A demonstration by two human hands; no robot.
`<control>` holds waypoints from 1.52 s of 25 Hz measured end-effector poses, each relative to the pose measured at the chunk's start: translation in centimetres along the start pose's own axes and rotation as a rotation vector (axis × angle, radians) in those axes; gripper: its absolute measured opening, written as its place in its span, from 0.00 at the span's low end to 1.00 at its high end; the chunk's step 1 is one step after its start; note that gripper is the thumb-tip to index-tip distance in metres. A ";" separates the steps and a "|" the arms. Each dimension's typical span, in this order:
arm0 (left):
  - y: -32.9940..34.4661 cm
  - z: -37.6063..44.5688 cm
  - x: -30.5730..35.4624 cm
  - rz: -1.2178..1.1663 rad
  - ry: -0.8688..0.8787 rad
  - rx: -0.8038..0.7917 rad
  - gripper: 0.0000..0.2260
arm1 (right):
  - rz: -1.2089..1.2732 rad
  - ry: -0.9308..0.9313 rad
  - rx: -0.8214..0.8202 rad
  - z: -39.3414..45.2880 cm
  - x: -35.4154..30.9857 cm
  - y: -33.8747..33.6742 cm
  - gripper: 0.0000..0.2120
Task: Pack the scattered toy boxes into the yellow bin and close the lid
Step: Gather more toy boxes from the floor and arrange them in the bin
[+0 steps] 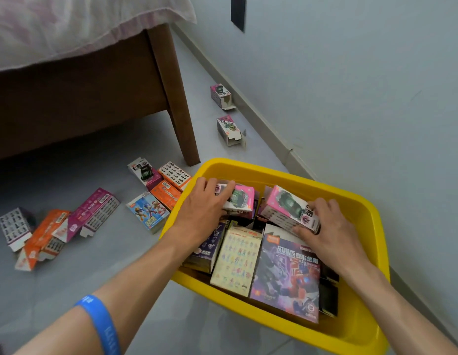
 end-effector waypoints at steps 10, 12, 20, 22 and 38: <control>0.8 -0.9 0.8 0.134 0.066 -0.006 0.31 | -0.239 -0.028 0.092 1.8 -2.3 0.2 0.22; 0.6 -0.9 1.0 0.202 0.099 -0.098 0.32 | -0.301 -0.007 0.024 2.4 -3.6 0.1 0.20; -5.0 -7.0 -1.9 -0.251 -0.047 0.292 0.13 | -0.359 -0.273 0.285 -1.1 -14.9 -1.6 0.15; -4.1 -11.2 -5.4 -0.448 -0.217 0.501 0.09 | -0.262 -0.522 0.274 -2.3 -21.6 1.2 0.14; 11.9 -33.2 -24.8 -1.913 -1.221 0.425 0.19 | 0.036 -0.693 -0.893 -6.4 -34.5 21.2 0.42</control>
Point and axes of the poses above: each hand's wrist, its own z-axis towards the middle knuckle, its own y-axis out of the palm, x = y × z, the point moved 5 cm from there along z, towards the middle knuckle, and after that the axes turned 15 degrees about -x, right-handed, at the moved point
